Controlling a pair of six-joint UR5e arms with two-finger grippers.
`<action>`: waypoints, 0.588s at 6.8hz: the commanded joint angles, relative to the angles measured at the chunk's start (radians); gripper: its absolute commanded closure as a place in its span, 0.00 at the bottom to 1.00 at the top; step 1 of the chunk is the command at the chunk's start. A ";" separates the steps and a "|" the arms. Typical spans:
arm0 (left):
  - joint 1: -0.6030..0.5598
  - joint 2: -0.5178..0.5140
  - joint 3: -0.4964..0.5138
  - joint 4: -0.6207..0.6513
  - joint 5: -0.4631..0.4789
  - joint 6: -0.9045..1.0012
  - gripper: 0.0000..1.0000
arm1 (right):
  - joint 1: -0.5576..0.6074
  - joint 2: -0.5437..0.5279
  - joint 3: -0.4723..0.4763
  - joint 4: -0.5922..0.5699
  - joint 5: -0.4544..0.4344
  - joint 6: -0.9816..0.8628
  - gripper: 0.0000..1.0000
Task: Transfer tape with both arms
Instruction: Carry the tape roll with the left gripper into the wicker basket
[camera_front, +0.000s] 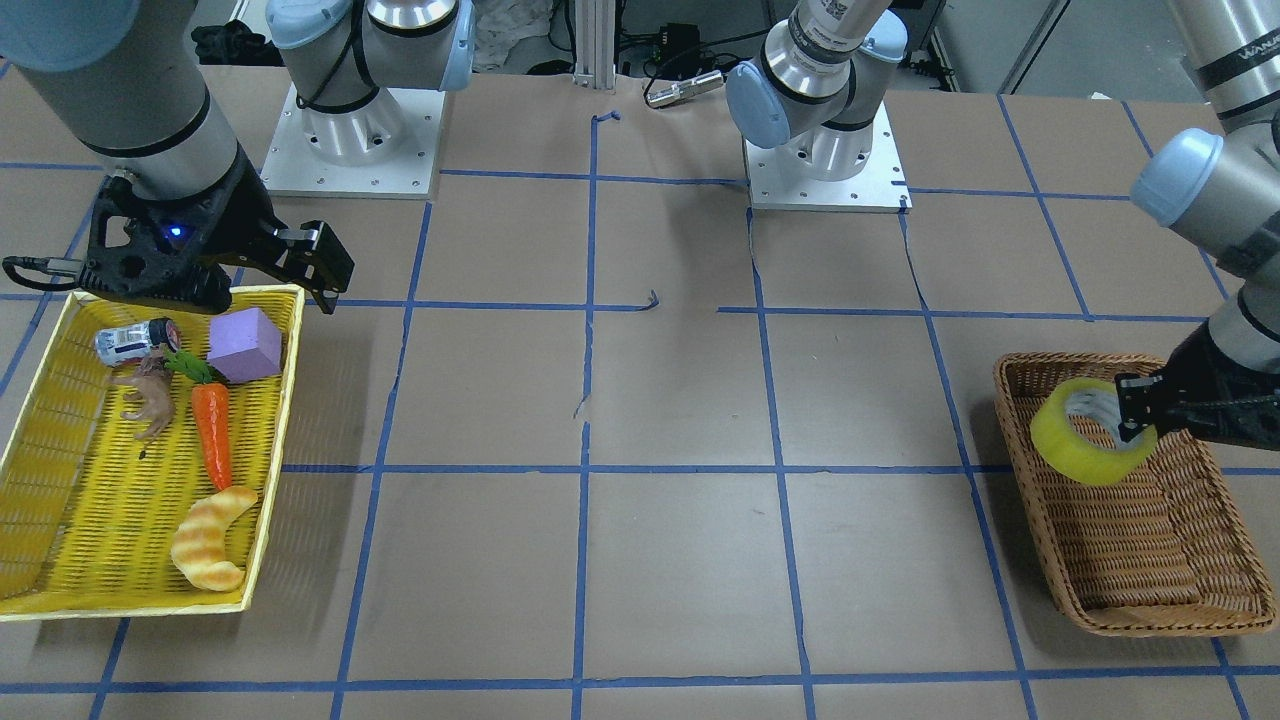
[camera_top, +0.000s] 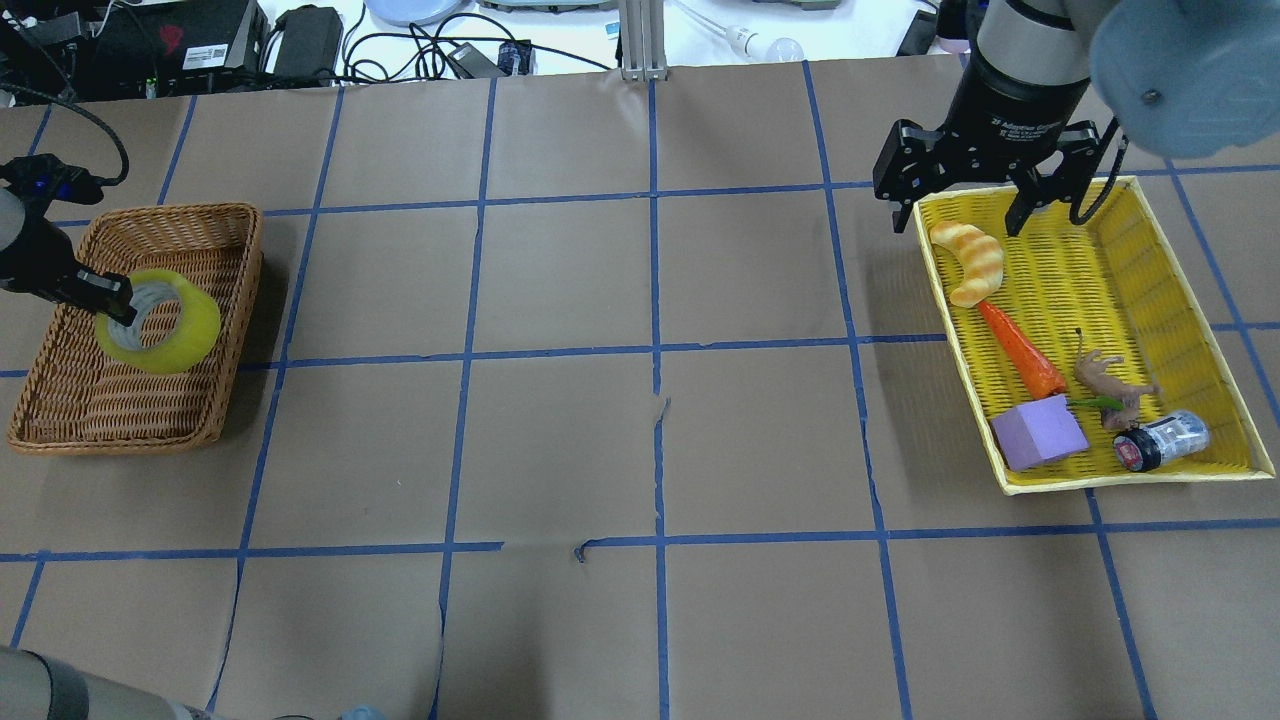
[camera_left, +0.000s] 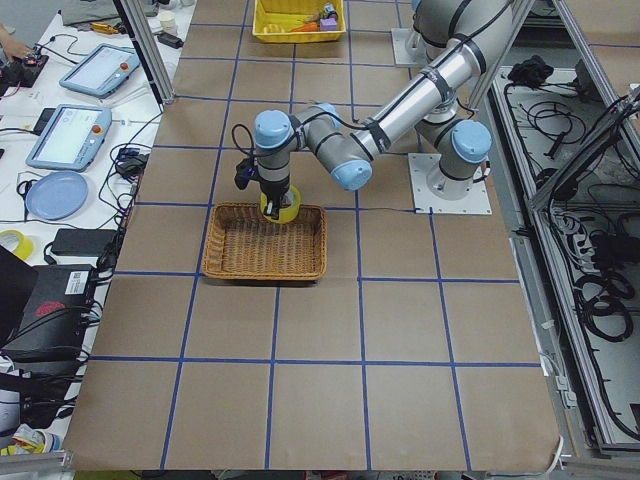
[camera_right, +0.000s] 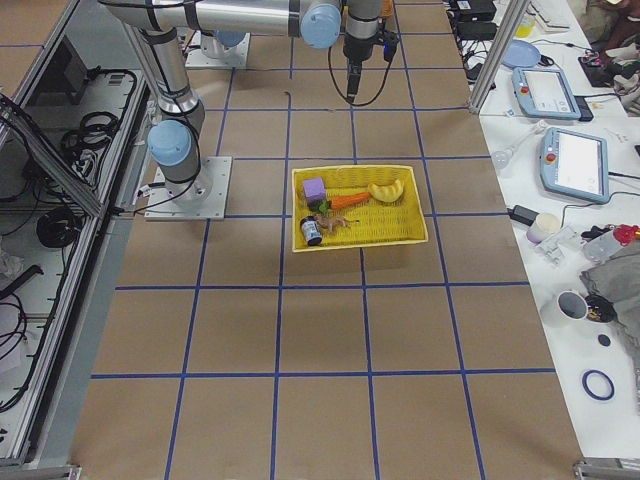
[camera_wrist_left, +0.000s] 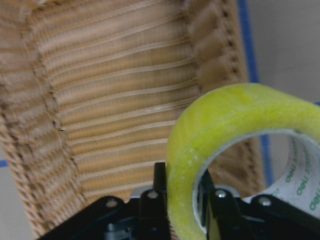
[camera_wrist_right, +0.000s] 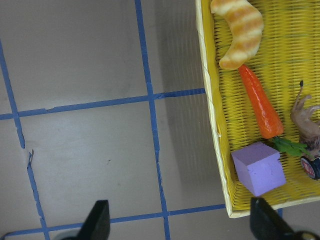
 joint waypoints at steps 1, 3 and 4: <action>0.049 -0.095 -0.002 0.160 0.002 0.023 1.00 | -0.002 -0.002 -0.007 0.004 -0.001 -0.002 0.00; 0.050 -0.120 -0.002 0.165 -0.007 0.004 0.00 | -0.002 -0.004 -0.006 0.013 -0.003 -0.002 0.00; 0.041 -0.094 0.007 0.165 -0.010 0.007 0.00 | 0.000 -0.002 -0.001 0.011 0.003 -0.002 0.00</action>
